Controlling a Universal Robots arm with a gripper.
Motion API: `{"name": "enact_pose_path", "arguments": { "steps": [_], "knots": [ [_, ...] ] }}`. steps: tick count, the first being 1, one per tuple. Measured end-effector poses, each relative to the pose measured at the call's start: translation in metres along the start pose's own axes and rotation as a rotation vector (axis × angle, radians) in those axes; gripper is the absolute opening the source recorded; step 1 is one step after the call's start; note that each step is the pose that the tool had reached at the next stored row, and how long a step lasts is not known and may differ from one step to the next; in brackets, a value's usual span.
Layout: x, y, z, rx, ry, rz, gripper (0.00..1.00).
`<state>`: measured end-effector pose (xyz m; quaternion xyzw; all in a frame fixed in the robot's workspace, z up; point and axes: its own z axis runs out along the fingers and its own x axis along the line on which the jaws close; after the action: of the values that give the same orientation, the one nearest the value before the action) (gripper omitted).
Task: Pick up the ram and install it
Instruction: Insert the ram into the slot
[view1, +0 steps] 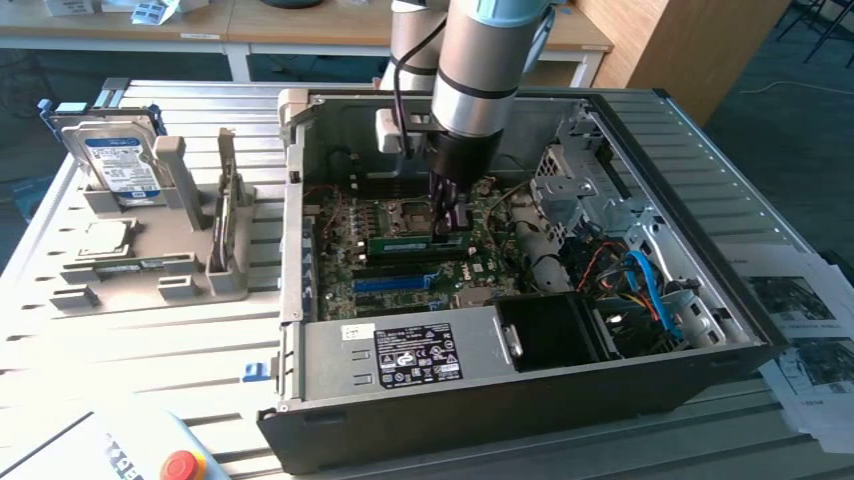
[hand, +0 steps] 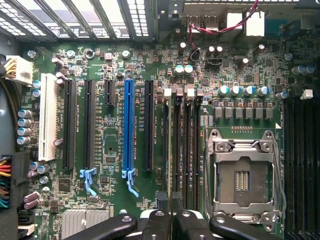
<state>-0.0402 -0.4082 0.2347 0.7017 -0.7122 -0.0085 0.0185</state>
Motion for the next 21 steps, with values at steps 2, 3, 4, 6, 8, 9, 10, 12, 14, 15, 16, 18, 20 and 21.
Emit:
{"name": "enact_pose_path", "arguments": {
  "steps": [2, 3, 4, 6, 8, 9, 10, 12, 14, 15, 16, 18, 20, 21],
  "knots": [
    [0.0, -0.0004, 0.0, 0.0, 0.0, 0.0, 0.12],
    [0.0, -0.0003, 0.0, -0.0001, 0.0001, 0.0, 0.12],
    [0.0, -0.0003, 0.0, 0.0, 0.0001, 0.0, 0.12],
    [0.0, -0.0004, 0.0004, 0.0, -0.0002, 0.0, 0.12],
    [-0.0001, -0.0004, 0.0013, 0.0001, -0.0002, 0.0, 0.12],
    [0.0, -0.0004, 0.0016, 0.0, 0.0, 0.0, 0.12],
    [0.0, -0.0004, 0.0017, -0.0001, 0.0001, 0.0, 0.12],
    [0.0, -0.0004, 0.0018, -0.0001, 0.0001, 0.0, 0.12],
    [0.0, -0.0005, 0.002, 0.0, 0.0, 0.0, 0.12],
    [-0.0001, -0.0005, 0.0023, 0.0001, -0.0002, 0.0, 0.12],
    [-0.0001, -0.0005, 0.0027, 0.0001, -0.0003, 0.0, 0.12],
    [0.0, -0.0005, 0.0033, 0.0, 0.0, 0.0, 0.12],
    [0.0, -0.0005, 0.0036, -0.0001, 0.0002, 0.0, 0.12],
    [0.0, -0.0005, 0.0036, -0.0001, 0.0002, 0.0, 0.12]
  ]
}}
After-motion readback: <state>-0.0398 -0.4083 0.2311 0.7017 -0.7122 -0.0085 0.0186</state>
